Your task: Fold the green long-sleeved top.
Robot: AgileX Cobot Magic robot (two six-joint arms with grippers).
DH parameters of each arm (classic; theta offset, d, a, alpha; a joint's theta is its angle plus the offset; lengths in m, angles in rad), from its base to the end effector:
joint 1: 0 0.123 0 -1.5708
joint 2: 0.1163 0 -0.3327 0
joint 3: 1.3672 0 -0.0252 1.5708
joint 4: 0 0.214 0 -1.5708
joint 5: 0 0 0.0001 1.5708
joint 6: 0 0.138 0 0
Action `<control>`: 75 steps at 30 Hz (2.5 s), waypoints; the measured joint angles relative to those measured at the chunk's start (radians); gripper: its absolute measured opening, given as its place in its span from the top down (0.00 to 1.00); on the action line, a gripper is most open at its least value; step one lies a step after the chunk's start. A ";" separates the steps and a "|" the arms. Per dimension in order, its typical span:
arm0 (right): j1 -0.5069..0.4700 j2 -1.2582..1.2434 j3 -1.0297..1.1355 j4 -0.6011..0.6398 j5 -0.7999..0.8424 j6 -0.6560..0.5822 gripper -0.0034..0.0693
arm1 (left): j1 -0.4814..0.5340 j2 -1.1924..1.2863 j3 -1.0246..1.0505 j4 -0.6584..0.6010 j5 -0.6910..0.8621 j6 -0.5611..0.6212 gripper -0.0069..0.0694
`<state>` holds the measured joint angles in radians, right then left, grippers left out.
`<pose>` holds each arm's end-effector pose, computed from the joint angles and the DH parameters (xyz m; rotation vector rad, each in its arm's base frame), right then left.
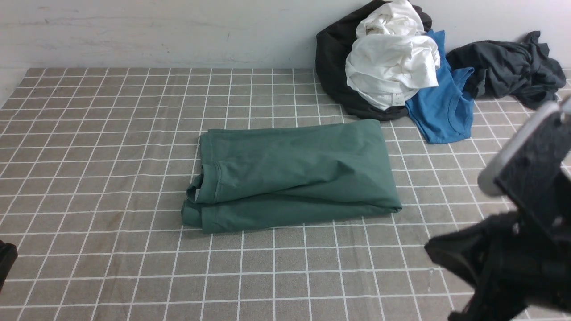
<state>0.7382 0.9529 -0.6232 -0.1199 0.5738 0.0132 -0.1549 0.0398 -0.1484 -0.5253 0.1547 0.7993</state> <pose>0.1158 0.0932 0.2877 -0.9322 2.2050 0.2309 0.0119 -0.0127 0.2495 0.3854 1.4593 0.0414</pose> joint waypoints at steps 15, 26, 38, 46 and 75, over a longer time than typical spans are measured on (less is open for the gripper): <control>-0.014 -0.110 0.356 0.021 -0.125 0.039 0.97 | 0.000 0.000 0.000 0.000 0.000 0.000 0.92; -0.335 -0.834 0.572 -0.030 -0.269 0.167 0.97 | 0.000 0.000 0.000 -0.001 0.000 0.000 0.92; -0.753 -0.963 0.650 0.141 -0.236 0.134 0.97 | 0.000 0.000 0.000 -0.003 0.000 -0.001 0.92; -0.762 -0.963 0.649 0.153 -0.224 -0.002 0.97 | 0.000 0.000 0.000 -0.003 0.000 -0.001 0.92; -0.763 -0.963 0.649 0.155 -0.223 -0.013 0.97 | 0.100 -0.050 0.172 0.224 -0.072 -0.364 0.92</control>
<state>-0.0250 -0.0102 0.0256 0.0355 0.3506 0.0000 -0.0553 -0.0104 0.0236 -0.3012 0.0824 0.4348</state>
